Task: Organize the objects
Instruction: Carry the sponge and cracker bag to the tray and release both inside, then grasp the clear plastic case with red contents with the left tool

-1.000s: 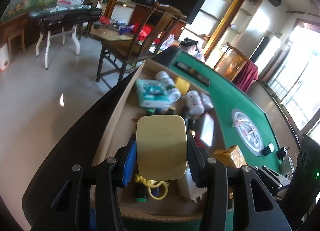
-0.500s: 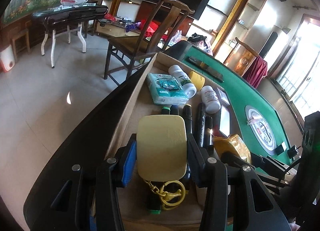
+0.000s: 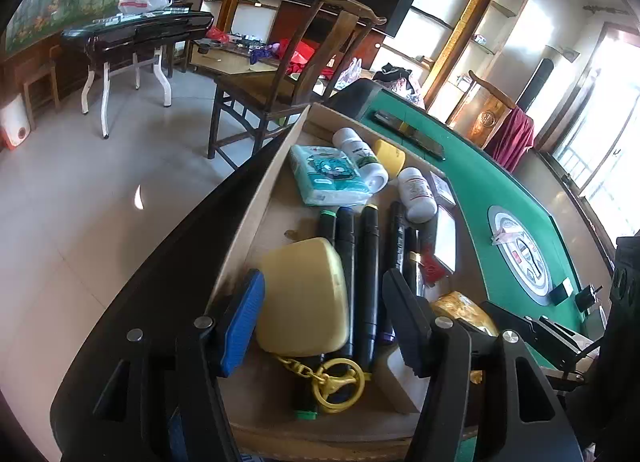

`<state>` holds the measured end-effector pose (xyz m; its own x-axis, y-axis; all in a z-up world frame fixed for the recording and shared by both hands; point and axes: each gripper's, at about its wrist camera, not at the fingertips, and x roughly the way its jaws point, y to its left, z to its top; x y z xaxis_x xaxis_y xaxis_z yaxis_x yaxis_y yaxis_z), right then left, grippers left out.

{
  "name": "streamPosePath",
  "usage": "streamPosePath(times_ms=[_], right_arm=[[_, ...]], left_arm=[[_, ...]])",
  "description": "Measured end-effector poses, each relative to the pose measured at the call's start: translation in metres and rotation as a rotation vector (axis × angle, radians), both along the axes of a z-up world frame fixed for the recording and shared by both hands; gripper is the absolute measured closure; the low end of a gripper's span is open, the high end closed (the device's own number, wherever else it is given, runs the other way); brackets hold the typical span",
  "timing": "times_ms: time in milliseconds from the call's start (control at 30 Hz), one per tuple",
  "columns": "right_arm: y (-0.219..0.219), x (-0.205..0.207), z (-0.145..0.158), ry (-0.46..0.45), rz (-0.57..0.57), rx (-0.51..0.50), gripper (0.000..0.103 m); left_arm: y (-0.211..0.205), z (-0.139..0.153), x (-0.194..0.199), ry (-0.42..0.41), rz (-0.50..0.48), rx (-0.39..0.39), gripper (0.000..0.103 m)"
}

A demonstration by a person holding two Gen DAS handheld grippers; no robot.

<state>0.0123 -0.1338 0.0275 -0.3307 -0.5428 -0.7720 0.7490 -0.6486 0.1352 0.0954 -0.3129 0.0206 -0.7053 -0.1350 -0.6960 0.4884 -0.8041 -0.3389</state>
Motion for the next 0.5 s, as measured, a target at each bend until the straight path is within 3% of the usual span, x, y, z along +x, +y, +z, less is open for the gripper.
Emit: streamPosePath(times_ms=[300, 500], right_arm=[[0.042, -0.008, 0.022, -0.019, -0.016, -0.134, 0.052], [0.101, -0.049, 0.028, -0.021, -0.133, -0.172, 0.052]], left_arm=[[0.023, 0.021, -0.004, 0.020, -0.047, -0.033, 0.048], [0.063, 0.039, -0.026, 0.020, -0.148, -0.080, 0.048]])
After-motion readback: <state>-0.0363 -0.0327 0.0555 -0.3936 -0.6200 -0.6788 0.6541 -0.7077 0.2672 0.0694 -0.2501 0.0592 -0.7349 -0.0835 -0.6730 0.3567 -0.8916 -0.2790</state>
